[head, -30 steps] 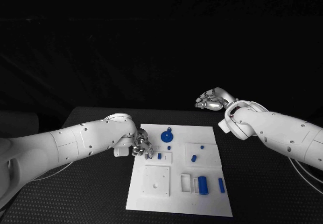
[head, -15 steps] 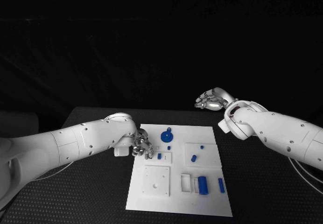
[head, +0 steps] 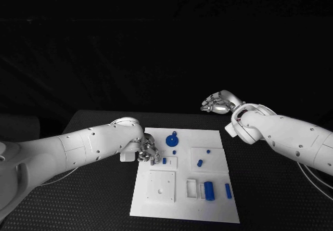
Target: Assemble the parts on the task board
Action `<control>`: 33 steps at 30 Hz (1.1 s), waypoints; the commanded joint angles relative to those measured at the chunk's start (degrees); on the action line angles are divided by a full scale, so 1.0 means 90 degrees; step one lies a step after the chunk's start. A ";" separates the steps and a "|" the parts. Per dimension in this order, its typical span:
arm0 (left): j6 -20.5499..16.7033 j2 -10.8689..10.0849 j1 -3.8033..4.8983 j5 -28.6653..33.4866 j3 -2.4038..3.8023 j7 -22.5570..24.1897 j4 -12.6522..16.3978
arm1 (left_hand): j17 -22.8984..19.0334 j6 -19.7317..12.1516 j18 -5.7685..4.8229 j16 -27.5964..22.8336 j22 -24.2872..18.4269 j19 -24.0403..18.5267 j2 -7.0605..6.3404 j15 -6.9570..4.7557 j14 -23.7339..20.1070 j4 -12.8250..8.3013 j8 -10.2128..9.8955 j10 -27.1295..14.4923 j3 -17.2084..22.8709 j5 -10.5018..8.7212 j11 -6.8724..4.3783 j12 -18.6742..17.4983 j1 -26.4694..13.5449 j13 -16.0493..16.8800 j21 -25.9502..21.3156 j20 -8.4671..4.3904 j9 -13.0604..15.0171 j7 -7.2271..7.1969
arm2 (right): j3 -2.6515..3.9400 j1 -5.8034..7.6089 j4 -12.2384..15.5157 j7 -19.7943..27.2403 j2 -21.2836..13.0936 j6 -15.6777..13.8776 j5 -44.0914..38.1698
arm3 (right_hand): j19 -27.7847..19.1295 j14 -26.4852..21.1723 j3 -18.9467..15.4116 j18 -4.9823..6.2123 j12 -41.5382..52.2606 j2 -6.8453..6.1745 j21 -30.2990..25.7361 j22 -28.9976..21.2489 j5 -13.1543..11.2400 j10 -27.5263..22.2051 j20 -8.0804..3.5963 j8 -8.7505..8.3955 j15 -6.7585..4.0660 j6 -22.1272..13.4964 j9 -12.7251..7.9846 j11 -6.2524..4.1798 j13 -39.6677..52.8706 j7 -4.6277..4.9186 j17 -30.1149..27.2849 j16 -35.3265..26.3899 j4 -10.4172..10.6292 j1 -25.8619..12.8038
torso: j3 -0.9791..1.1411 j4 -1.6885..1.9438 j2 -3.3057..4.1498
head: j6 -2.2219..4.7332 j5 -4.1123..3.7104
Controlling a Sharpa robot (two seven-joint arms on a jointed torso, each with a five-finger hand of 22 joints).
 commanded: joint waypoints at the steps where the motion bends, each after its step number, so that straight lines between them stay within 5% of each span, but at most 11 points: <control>1: -0.0012 0.0065 -0.0028 -0.0084 -0.0013 0.0024 -0.0035 | -0.0008 0.0263 0.0004 0.0032 0.0120 0.0026 0.0048 -0.0178 0.0114 -0.0342 -0.0040 -0.0004 0.0367 0.0020 -0.0032 0.0046 0.0042 -0.0007 0.0039 -0.0831 0.0000 -0.0213 | 0.0002 -0.0002 0.0005 0.0042 0.0007 0.0068 -0.0009 | -0.0030 -0.0037 -0.0003 0.0037 -0.0028 0.0013 -0.0037 0.0007 0.0024 0.0039 0.0017 0.0033 0.0005 -0.0056 -0.0009 0.0020 0.0001 -0.0009 -0.0007 -0.0020 0.0016 0.0047 | 0.0003 -0.0001 -0.0001 | 0.0001 -0.0002; 33: -0.0105 0.0112 -0.0026 0.0071 0.0013 0.0067 -0.0209 | -0.0026 0.0261 0.0012 0.0020 0.0113 0.0037 0.0098 -0.0186 0.0123 -0.0351 -0.0057 -0.0029 0.0374 -0.0061 -0.0036 0.0084 -0.0007 -0.0032 0.0047 -0.0839 0.0046 -0.0216 | 0.0002 -0.0002 -0.0002 0.0042 0.0015 0.0079 -0.0009 | -0.0028 -0.0038 0.0001 0.0039 -0.0032 0.0022 -0.0044 0.0014 0.0025 0.0041 0.0019 0.0037 0.0005 -0.0056 -0.0013 0.0019 0.0001 -0.0009 -0.0007 -0.0020 0.0018 0.0045 | 0.0000 0.0005 -0.0003 | -0.0020 -0.0029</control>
